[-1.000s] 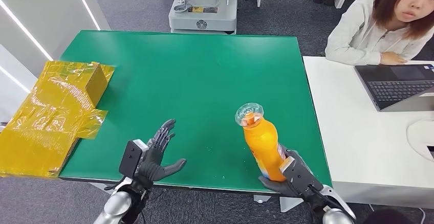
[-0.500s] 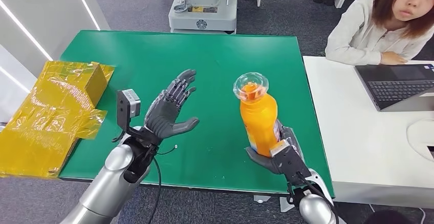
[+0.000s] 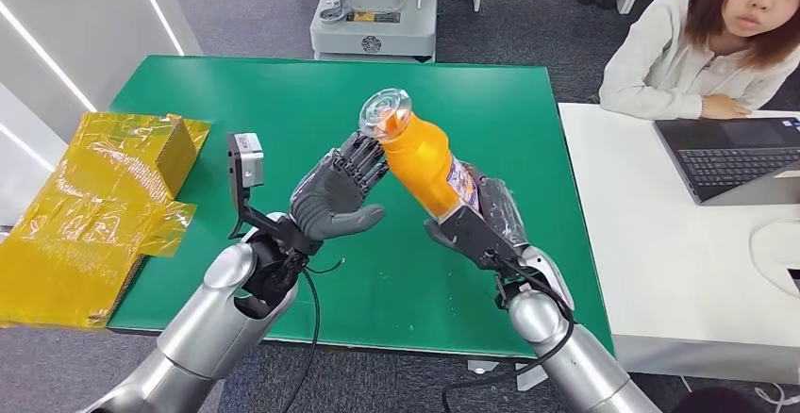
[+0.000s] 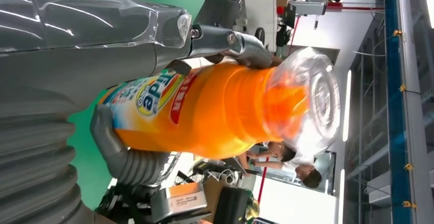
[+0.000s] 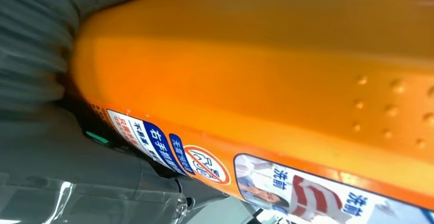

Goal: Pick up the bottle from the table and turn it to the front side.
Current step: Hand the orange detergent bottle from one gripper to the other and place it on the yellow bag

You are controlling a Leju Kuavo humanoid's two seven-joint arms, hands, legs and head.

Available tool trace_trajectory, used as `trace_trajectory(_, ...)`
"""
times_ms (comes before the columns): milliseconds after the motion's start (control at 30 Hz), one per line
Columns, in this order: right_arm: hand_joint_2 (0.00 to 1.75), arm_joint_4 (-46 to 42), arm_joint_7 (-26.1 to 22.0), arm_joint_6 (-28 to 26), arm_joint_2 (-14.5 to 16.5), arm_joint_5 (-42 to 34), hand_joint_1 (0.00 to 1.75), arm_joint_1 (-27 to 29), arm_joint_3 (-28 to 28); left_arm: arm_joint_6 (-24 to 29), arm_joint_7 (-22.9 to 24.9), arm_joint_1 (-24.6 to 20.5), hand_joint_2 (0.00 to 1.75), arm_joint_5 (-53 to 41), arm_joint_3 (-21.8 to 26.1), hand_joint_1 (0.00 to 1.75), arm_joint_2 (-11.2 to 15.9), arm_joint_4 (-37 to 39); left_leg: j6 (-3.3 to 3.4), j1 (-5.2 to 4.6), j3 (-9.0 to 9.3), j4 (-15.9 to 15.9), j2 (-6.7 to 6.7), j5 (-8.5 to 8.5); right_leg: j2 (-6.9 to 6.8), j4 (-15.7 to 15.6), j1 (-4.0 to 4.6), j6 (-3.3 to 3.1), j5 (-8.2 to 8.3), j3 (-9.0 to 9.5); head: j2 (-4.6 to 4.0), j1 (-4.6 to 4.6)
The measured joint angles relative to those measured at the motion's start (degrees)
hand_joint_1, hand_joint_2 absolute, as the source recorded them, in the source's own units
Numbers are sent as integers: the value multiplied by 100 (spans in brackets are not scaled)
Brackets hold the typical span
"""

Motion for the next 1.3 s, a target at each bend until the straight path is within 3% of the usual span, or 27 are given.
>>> trace_trajectory(233, 175, 444, -165, -183, 205, -126, 175, -322, -2, 543, -593, -203, 175, -901, -92, 0, -68, 247, 0, 0, -2, 0, 0, 0, 0, 0, 0, 0, 0, -2, 0, 1)
trace_trajectory(367, 175, 585, -277, -414, 265, -188, 175, -362, -1, 1271, -1009, -360, 175, -1644, -96, 0, -107, 383, 0, 0, -2, 1, -1, 0, -1, 0, 0, 0, 0, -2, 0, 1)
trace_trajectory(467, 175, 737, -338, -518, 314, -232, 175, -377, 25, 1594, -942, -469, 175, -1846, 3, 0, -162, 426, 0, 0, -4, 0, -1, 0, 0, 1, 0, 0, 0, -2, 0, -1)
trace_trajectory(833, 175, 1360, -372, -690, 708, -108, 175, -644, 532, 1321, -424, -749, 175, -1265, 204, 0, -480, 597, 0, 0, -4, 0, 0, 0, 0, 3, 0, 0, 0, -4, 0, 0)
trace_trajectory(1067, 175, 1679, -381, -846, 902, -112, 175, -816, 720, 1436, -508, -805, 175, -1323, 204, 0, -594, 782, 0, 0, -4, 1, 0, 0, 1, 2, 0, 0, 0, -5, 0, 0)
trace_trajectory(1100, 175, 1715, -387, -857, 921, -123, 175, -834, 731, 1511, -561, -812, 175, -1403, 204, 9, -602, 804, 0, 0, -4, 1, 0, 0, 1, 2, 0, 0, 0, -5, 0, 0)
trace_trajectory(1200, 175, 1823, -408, -875, 969, -155, 175, -893, 767, 1729, -717, -847, 175, -1667, 195, 140, -616, 887, 0, 0, -4, 1, 0, 0, 1, 2, 0, 0, 0, -5, 0, 0)
trace_trajectory(1233, 175, 1865, -417, -875, 981, -178, 175, -914, 778, 1790, -761, -860, 175, -1747, 186, 175, -616, 923, 0, 0, -4, 1, 0, 0, 0, 2, 0, 0, 0, -5, 0, 0)
trace_trajectory(1300, 175, 1950, -436, -876, 1003, -242, 175, -956, 791, 1896, -843, -878, 175, -1884, 159, 175, -615, 999, 0, 0, -4, 1, 0, 0, 1, 3, 0, 0, 0, -5, 0, 0)
